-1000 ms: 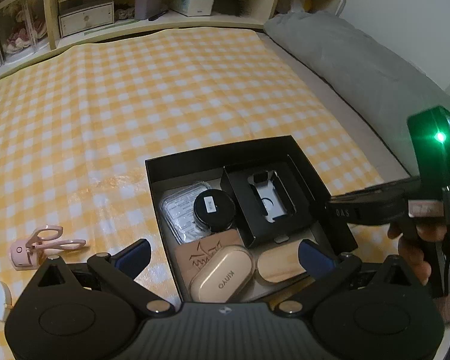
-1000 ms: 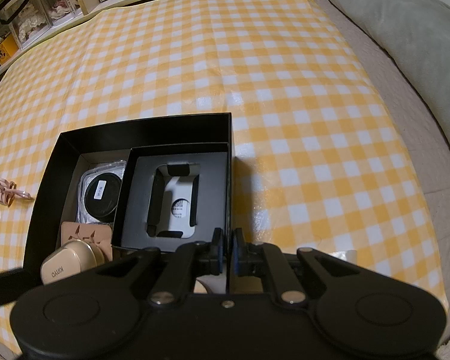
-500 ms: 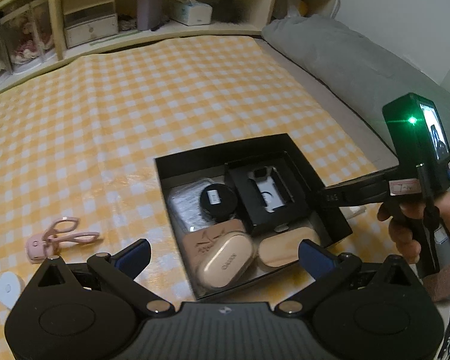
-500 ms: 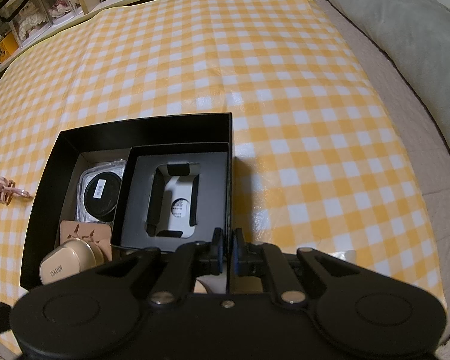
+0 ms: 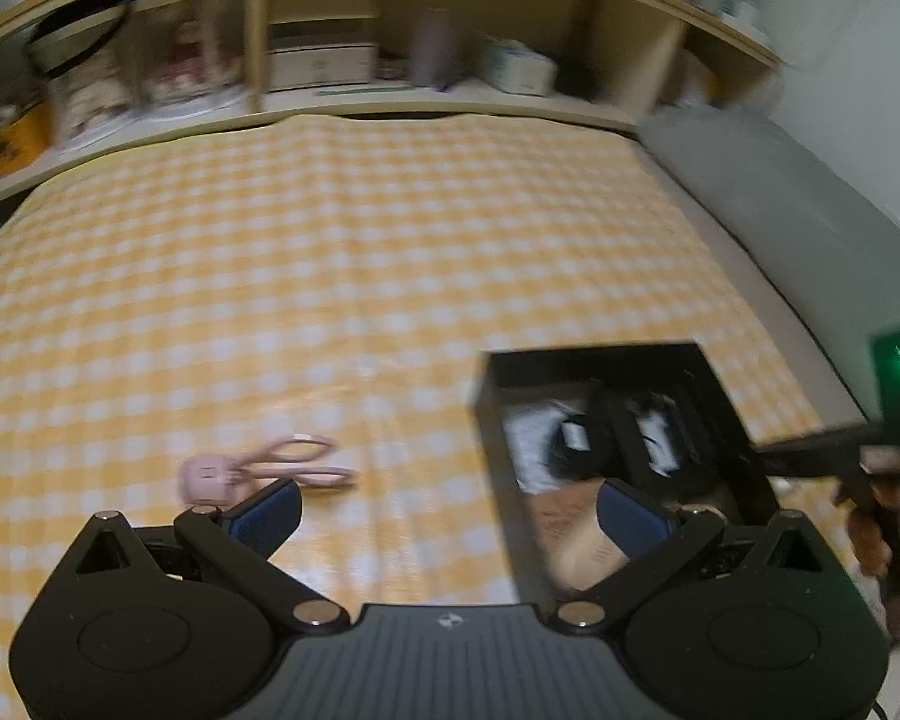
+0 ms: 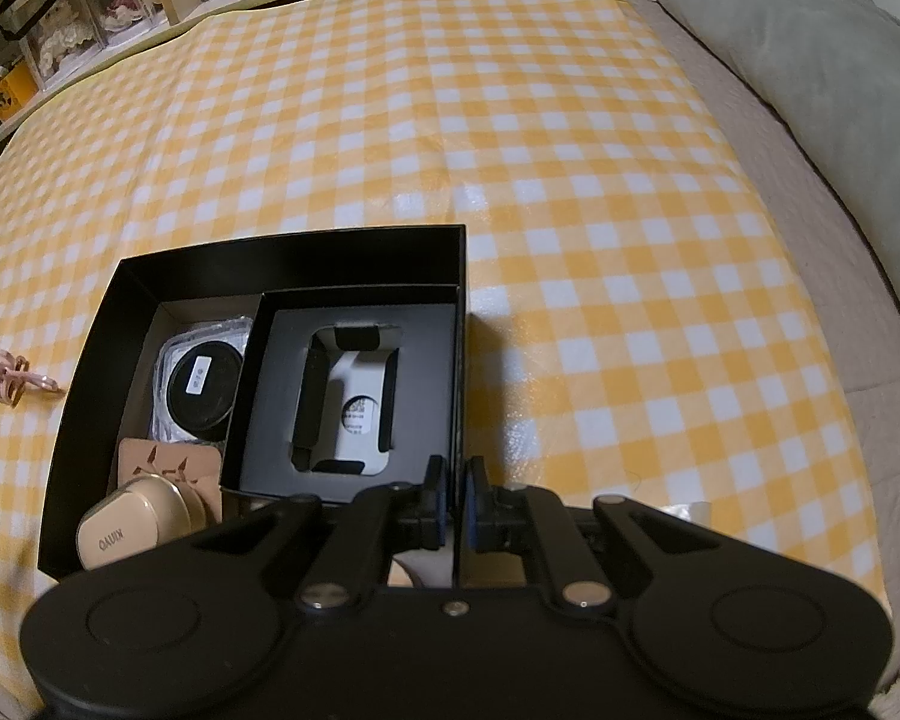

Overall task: Organize rigid objects
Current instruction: 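Move the left tool to the white tape measure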

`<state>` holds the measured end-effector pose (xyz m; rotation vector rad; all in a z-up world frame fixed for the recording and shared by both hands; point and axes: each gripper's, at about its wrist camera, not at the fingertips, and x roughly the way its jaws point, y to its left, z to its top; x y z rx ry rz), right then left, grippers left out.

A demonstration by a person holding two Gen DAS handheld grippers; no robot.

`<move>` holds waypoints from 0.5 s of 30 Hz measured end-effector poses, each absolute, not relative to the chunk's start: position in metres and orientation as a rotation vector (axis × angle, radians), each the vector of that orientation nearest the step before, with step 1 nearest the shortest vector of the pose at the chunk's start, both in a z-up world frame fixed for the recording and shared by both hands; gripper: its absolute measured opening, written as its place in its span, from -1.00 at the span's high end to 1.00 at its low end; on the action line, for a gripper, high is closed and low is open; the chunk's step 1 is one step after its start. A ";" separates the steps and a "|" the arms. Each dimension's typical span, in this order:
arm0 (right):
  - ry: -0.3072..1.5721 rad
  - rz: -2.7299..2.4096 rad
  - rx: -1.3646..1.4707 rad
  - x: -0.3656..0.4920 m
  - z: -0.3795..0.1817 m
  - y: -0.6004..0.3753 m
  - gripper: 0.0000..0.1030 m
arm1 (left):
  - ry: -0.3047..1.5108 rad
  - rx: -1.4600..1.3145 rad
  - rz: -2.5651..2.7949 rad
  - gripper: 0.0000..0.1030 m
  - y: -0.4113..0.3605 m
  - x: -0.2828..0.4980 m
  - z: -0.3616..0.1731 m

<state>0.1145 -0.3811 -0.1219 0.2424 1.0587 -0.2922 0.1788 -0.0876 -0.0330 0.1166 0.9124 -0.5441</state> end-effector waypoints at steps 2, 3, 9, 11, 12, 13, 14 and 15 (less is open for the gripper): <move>1.059 -0.292 0.241 0.114 -0.123 -0.381 0.87 | 0.899 0.104 -0.504 -1.00 -0.075 0.187 -0.030; 1.059 -0.292 0.243 0.115 -0.123 -0.380 0.87 | 0.892 0.100 -0.484 -1.00 -0.069 0.191 -0.029; 1.060 -0.293 0.240 0.115 -0.122 -0.381 0.87 | 0.900 0.080 -0.368 -1.00 -0.033 0.218 -0.031; 1.060 -0.293 0.241 0.116 -0.121 -0.380 0.87 | 0.892 0.087 -0.327 -1.00 -0.022 0.225 -0.034; 1.060 -0.293 0.241 0.116 -0.121 -0.380 0.87 | 0.891 0.092 -0.309 -1.00 -0.017 0.229 -0.035; 1.060 -0.293 0.240 0.115 -0.121 -0.380 0.87 | 0.892 0.096 -0.290 -1.00 -0.012 0.232 -0.037; 1.060 -0.293 0.239 0.114 -0.121 -0.381 0.87 | 0.894 0.098 -0.268 -1.00 -0.006 0.236 -0.039; 1.060 -0.293 0.240 0.116 -0.121 -0.380 0.87 | 0.896 0.096 -0.252 -1.00 -0.001 0.241 -0.041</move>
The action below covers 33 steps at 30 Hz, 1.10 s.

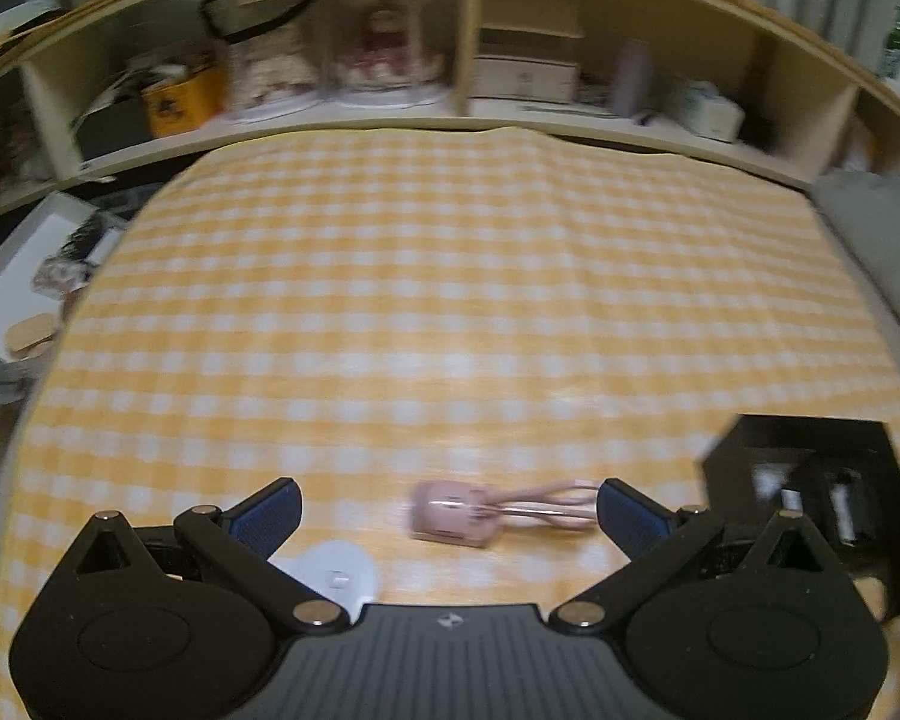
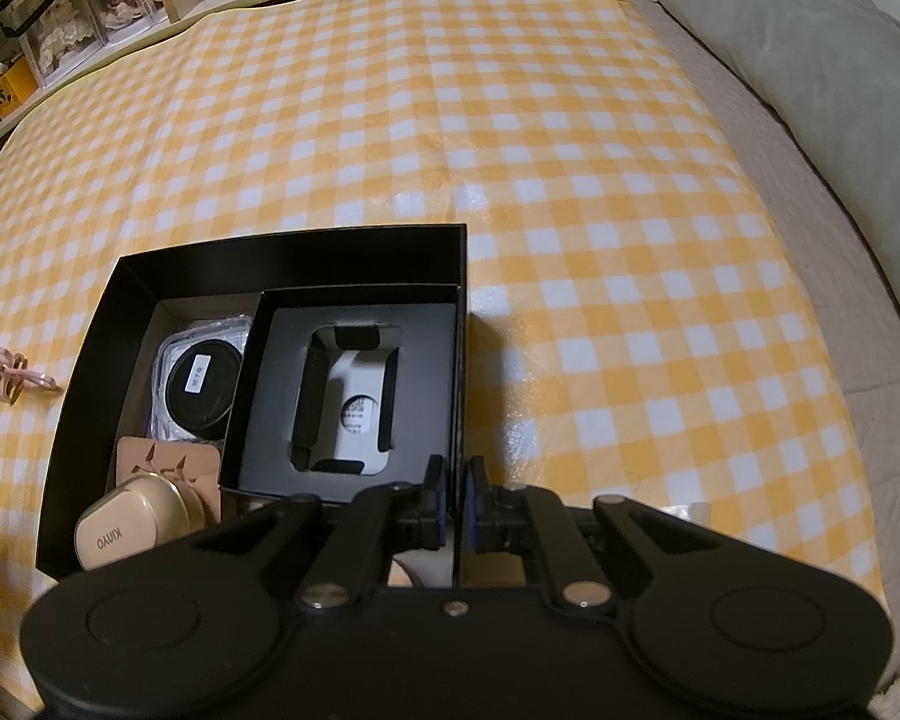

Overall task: Organize rigid objects
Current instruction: 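Move the left tool to the white tape measure, then grasp the white tape measure with the left tool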

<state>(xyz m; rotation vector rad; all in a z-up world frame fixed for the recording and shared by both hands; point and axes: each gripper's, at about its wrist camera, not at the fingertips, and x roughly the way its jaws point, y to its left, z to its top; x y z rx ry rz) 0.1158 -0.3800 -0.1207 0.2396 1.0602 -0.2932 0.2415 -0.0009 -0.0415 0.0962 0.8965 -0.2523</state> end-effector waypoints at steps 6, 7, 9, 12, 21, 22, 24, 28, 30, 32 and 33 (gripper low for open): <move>1.061 -0.293 0.238 0.114 -0.123 -0.381 0.87 | 0.934 0.094 -0.209 -1.00 0.029 0.260 -0.064; 1.061 -0.294 0.238 0.114 -0.123 -0.381 0.87 | 0.952 0.111 -0.208 -1.00 0.032 0.263 -0.070; 1.060 -0.294 0.239 0.115 -0.122 -0.380 0.87 | 0.993 0.140 -0.199 -1.00 0.034 0.268 -0.081; 1.061 -0.294 0.239 0.115 -0.122 -0.380 0.87 | 1.067 0.155 -0.207 -1.00 0.037 0.275 -0.095; 1.061 -0.294 0.238 0.115 -0.123 -0.380 0.87 | 1.190 0.171 -0.214 -0.49 0.039 0.283 -0.116; 1.061 -0.294 0.238 0.115 -0.123 -0.380 0.87 | 1.202 0.181 -0.212 -0.44 0.037 0.283 -0.119; 1.061 -0.294 0.238 0.116 -0.123 -0.380 0.87 | 1.227 0.207 -0.199 -0.41 0.037 0.282 -0.130; 1.061 -0.294 0.238 0.115 -0.123 -0.380 0.87 | 1.257 0.240 -0.175 -0.19 0.040 0.281 -0.145; 1.061 -0.294 0.238 0.114 -0.123 -0.381 0.87 | 1.262 0.234 -0.176 -0.10 0.042 0.282 -0.150; 1.061 -0.295 0.238 0.115 -0.123 -0.380 0.87 | 1.251 0.232 -0.182 -0.03 0.042 0.279 -0.153; 1.061 -0.295 0.237 0.115 -0.123 -0.380 0.87 | 1.244 0.236 -0.184 -0.03 0.042 0.278 -0.153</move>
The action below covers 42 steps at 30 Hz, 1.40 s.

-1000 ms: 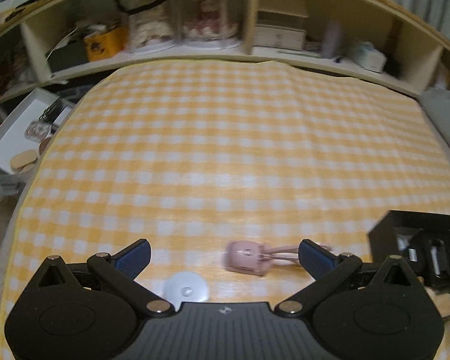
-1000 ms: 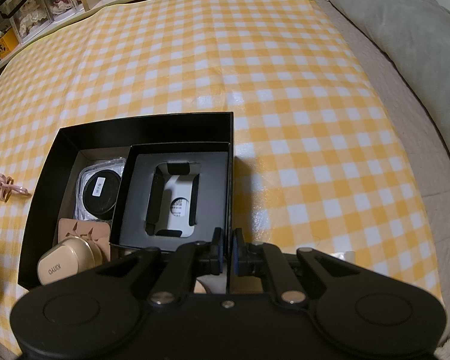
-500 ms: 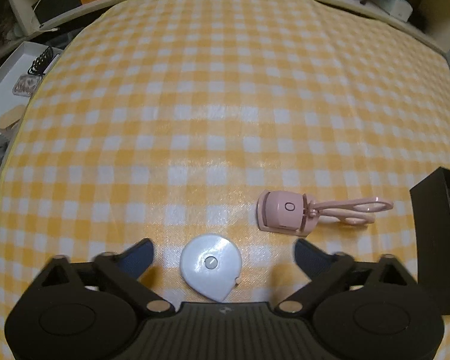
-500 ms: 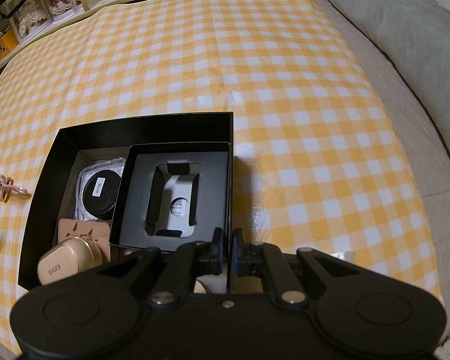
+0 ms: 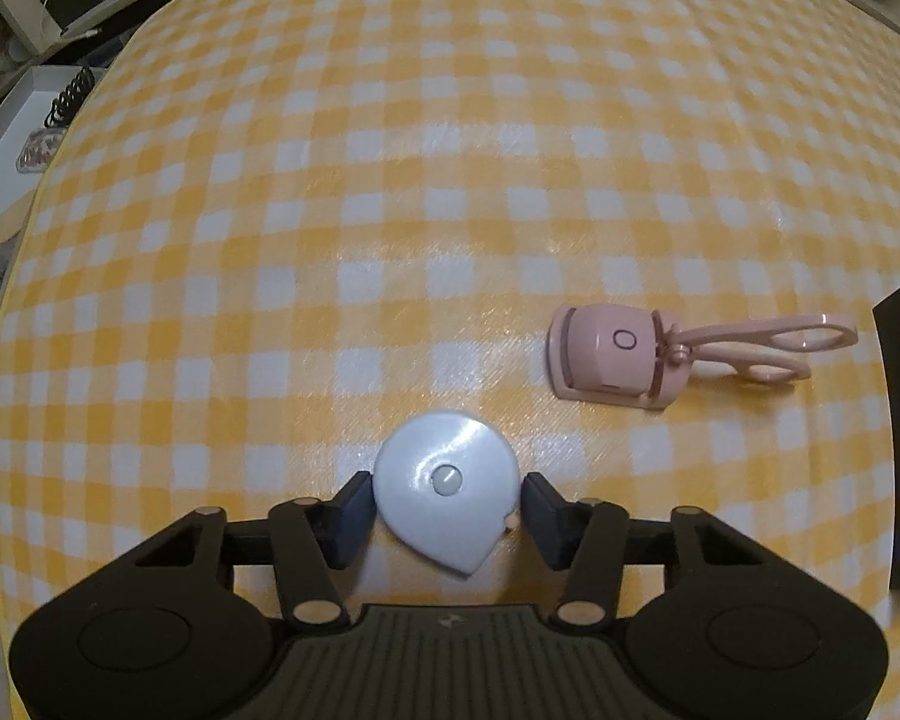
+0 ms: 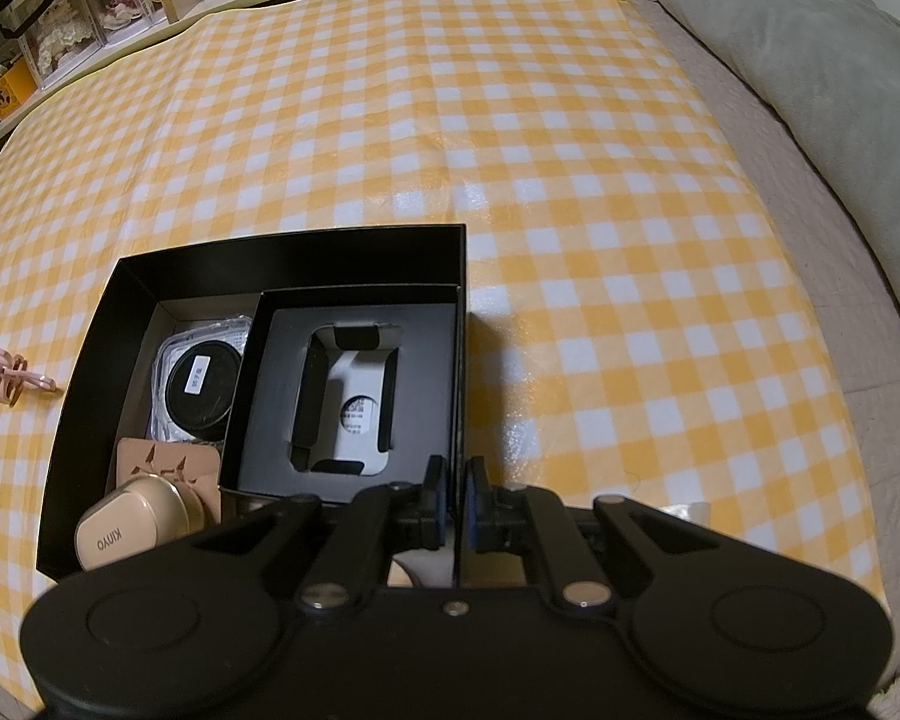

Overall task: Organize rigid objects
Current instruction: 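Grasp the white tape measure with the left tool, then carry the white tape measure with the left tool into the box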

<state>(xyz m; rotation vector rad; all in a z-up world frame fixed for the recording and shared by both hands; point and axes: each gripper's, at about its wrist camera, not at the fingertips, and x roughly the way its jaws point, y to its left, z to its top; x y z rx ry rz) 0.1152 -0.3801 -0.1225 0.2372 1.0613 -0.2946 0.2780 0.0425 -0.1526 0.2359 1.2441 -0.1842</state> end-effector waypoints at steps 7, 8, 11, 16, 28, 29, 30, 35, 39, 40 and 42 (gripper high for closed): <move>1.061 -0.295 0.237 0.115 -0.123 -0.380 0.87 | 1.229 0.249 -0.208 -0.03 0.027 0.285 -0.157; 1.061 -0.295 0.238 0.115 -0.122 -0.380 0.87 | 1.224 0.245 -0.208 -0.03 0.024 0.285 -0.153; 1.061 -0.295 0.237 0.115 -0.122 -0.380 0.87 | 1.197 0.219 -0.202 -0.03 0.024 0.284 -0.142; 1.062 -0.295 0.237 0.115 -0.122 -0.380 0.87 | 1.133 0.151 -0.199 -0.02 0.027 0.288 -0.121; 1.062 -0.296 0.235 0.115 -0.122 -0.380 0.87 | 0.976 0.084 -0.357 -0.03 -0.009 0.267 -0.056; 1.062 -0.296 0.236 0.116 -0.122 -0.379 0.87 | 0.968 0.085 -0.374 -0.03 -0.015 0.264 -0.053; 1.062 -0.297 0.235 0.115 -0.123 -0.380 0.87 | 0.961 0.087 -0.390 -0.03 -0.022 0.261 -0.049; 1.062 -0.296 0.234 0.116 -0.122 -0.379 0.87 | 0.923 0.096 -0.472 -0.03 -0.047 0.243 -0.044; 1.062 -0.296 0.234 0.116 -0.122 -0.379 0.87 | 0.896 0.115 -0.541 -0.03 -0.063 0.227 -0.047; 1.062 -0.296 0.233 0.115 -0.122 -0.379 0.87 | 0.891 0.121 -0.563 -0.03 -0.067 0.222 -0.049; 1.062 -0.297 0.233 0.116 -0.122 -0.379 0.87 | 0.884 0.135 -0.597 -0.03 -0.073 0.207 -0.047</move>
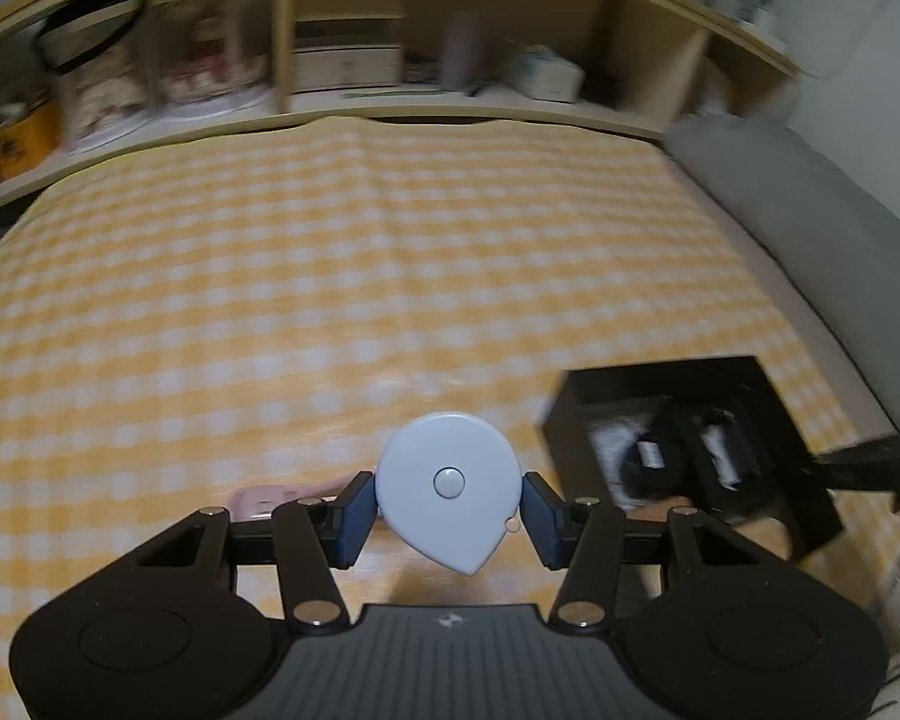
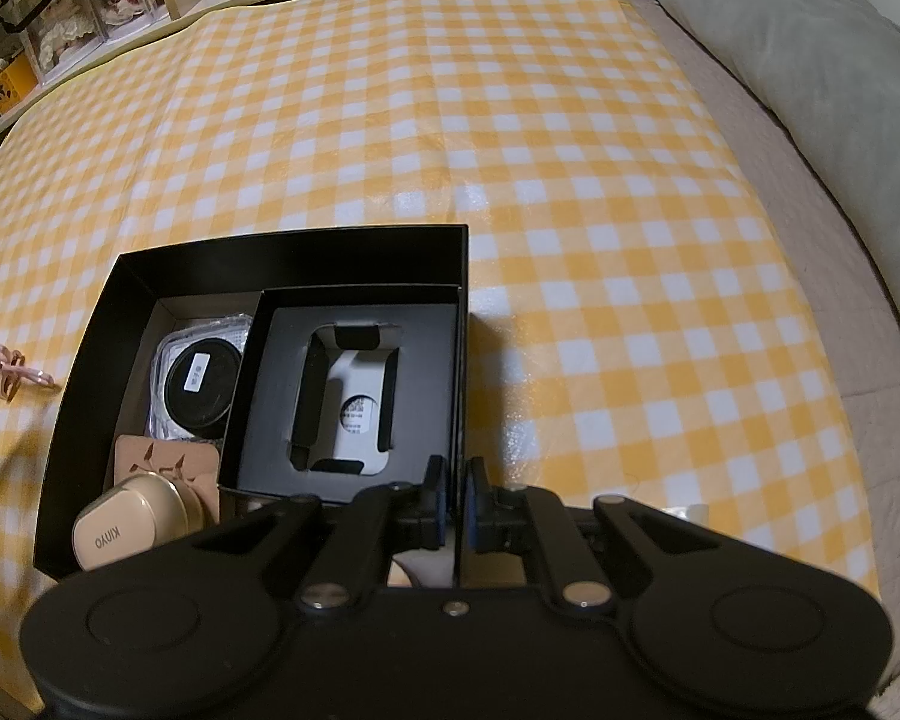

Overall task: Organize rigid objects
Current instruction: 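Carry the white tape measure with the left tool into the box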

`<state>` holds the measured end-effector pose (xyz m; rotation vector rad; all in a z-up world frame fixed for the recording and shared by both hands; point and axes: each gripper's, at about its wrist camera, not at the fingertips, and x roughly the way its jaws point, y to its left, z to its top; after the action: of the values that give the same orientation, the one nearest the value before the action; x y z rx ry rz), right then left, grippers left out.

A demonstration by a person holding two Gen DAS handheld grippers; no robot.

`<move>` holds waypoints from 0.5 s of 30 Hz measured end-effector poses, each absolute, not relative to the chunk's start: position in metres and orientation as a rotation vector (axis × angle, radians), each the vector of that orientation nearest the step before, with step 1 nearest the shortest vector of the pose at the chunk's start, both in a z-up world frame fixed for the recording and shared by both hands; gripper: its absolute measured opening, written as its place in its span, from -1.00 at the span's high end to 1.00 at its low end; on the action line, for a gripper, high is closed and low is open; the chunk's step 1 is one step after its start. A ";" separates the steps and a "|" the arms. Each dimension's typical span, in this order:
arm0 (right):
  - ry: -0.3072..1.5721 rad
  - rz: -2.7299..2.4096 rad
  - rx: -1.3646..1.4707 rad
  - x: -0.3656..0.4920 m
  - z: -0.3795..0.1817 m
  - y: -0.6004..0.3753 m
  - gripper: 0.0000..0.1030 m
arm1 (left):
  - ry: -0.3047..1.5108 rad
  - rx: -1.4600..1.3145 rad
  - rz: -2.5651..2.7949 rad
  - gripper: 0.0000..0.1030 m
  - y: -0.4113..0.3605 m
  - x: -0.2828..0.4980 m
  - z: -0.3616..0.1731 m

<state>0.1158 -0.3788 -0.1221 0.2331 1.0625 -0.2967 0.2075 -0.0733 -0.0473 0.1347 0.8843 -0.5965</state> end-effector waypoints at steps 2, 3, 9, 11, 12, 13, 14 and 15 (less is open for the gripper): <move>1.062 -0.296 0.233 0.116 -0.123 -0.379 0.87 | 0.877 0.159 -0.632 -0.03 -0.086 0.199 -0.048; 1.062 -0.296 0.233 0.116 -0.123 -0.379 0.87 | 0.874 0.169 -0.645 -0.03 -0.092 0.197 -0.048; 1.062 -0.296 0.232 0.116 -0.123 -0.379 0.87 | 0.847 0.234 -0.725 -0.03 -0.126 0.182 -0.050; 1.062 -0.296 0.233 0.115 -0.122 -0.379 0.87 | 0.835 0.261 -0.746 -0.03 -0.139 0.180 -0.050; 1.061 -0.295 0.233 0.115 -0.123 -0.379 0.87 | 0.830 0.272 -0.754 -0.03 -0.145 0.180 -0.051; 1.061 -0.295 0.233 0.115 -0.122 -0.379 0.87 | 0.825 0.281 -0.763 -0.03 -0.151 0.181 -0.051; 1.061 -0.295 0.233 0.116 -0.122 -0.379 0.87 | 0.820 0.292 -0.772 -0.03 -0.158 0.182 -0.052; 1.061 -0.296 0.233 0.116 -0.122 -0.379 0.87 | 0.818 0.300 -0.779 -0.03 -0.165 0.183 -0.053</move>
<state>0.1156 -0.3785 -0.1221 0.2329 1.0612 -0.2956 0.1830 -0.1648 -0.0529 0.3000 0.8179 -0.7787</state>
